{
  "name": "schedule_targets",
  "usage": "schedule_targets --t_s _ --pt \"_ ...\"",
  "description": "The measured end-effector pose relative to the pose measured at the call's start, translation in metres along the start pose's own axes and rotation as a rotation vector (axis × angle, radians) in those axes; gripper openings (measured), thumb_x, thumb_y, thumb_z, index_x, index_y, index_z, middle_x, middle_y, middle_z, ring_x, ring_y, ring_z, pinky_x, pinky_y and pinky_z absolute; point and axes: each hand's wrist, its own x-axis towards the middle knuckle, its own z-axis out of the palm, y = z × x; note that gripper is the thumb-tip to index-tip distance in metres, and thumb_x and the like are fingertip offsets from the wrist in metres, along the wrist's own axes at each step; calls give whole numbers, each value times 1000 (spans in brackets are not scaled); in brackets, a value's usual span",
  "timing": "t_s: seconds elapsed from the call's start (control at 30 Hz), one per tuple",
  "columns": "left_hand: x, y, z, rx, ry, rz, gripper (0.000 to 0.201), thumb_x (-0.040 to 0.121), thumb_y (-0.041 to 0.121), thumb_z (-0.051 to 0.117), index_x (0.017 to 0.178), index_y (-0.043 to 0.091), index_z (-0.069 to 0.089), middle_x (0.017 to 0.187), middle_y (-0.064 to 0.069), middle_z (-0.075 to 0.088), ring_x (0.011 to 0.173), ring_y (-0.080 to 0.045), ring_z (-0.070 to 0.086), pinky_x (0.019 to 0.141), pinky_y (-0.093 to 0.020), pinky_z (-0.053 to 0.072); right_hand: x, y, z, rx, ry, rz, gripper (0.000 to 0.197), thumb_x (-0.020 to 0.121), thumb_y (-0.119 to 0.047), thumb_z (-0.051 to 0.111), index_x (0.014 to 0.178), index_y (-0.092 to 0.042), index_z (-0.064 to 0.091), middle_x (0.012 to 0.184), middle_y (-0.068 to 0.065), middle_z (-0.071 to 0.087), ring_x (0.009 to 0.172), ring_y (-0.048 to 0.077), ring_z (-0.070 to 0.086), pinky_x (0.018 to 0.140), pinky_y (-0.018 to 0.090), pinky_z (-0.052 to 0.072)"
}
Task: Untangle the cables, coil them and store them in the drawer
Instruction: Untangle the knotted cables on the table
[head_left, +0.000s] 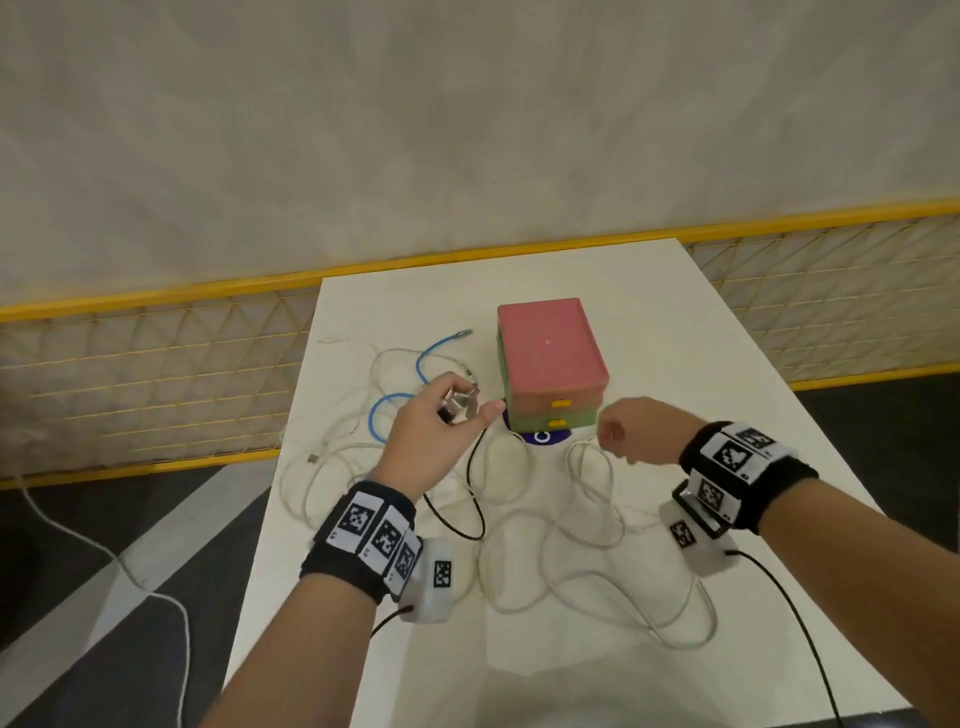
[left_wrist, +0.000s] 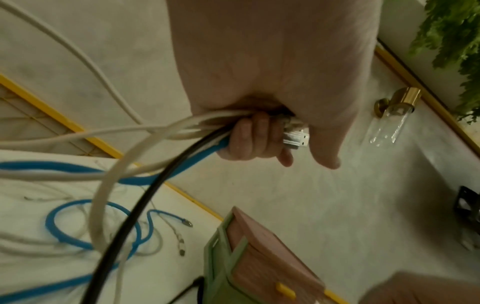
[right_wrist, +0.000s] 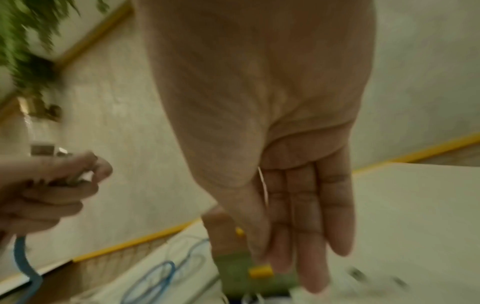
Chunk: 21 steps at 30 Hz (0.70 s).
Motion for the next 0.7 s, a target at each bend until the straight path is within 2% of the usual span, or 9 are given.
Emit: schedule_targets --t_s 0.07,0.13,0.2,0.3,0.4,0.47,0.57,0.7 --pt "-1 0 11 52 -50 -7 26 81 45 73 78 25 56 71 11 57 61 -7 47 63 -21 42 -5 22 18 -59 -114 131 13 89 -11 50 83 -19 58 93 -2 59 77 20 64 67 24 50" --pt "0 0 20 86 -91 0 29 83 48 69 78 22 57 65 8 52 56 -8 42 59 -24 38 -10 38 35 -135 -174 201 15 88 -8 51 95 -15 62 108 5 61 94 23 62 79 27 48" --pt "1 1 30 113 -109 6 31 84 49 68 80 20 58 65 4 50 56 -11 41 58 -27 37 -15 51 50 -167 -228 218 26 85 -5 58 110 -10 63 117 7 60 107 25 58 87 28 44" --pt "3 4 41 124 -133 -13 26 84 46 68 81 22 60 63 5 46 54 -11 38 55 -25 35 -18 62 67 -154 -263 240 36 78 -6 71 112 -11 63 104 1 51 104 25 58 84 28 45" --pt "2 5 52 133 -167 -10 22 84 46 69 78 28 58 61 8 44 51 -6 37 52 -20 34 -23 68 80 -135 -143 214 18 78 -4 66 87 -19 61 98 -2 44 87 24 57 67 25 42" --pt "0 5 58 150 -177 -7 23 84 44 69 80 24 60 60 9 43 49 -5 36 49 -15 32 -26 73 90 -119 -68 180 19 79 1 57 77 -18 57 93 -2 47 77 20 53 61 22 39" --pt "-3 5 63 152 -172 3 26 85 41 70 83 16 61 57 8 41 47 -6 36 48 -15 30 -34 75 95 -91 86 102 14 87 -2 52 89 -13 61 96 -2 47 75 21 56 65 27 44" --pt "-3 9 64 131 -153 10 30 90 40 64 89 10 62 58 6 41 47 -6 34 46 -13 30 -50 52 77 -19 507 -67 9 93 -15 56 98 -14 62 114 2 50 62 28 61 55 38 52"
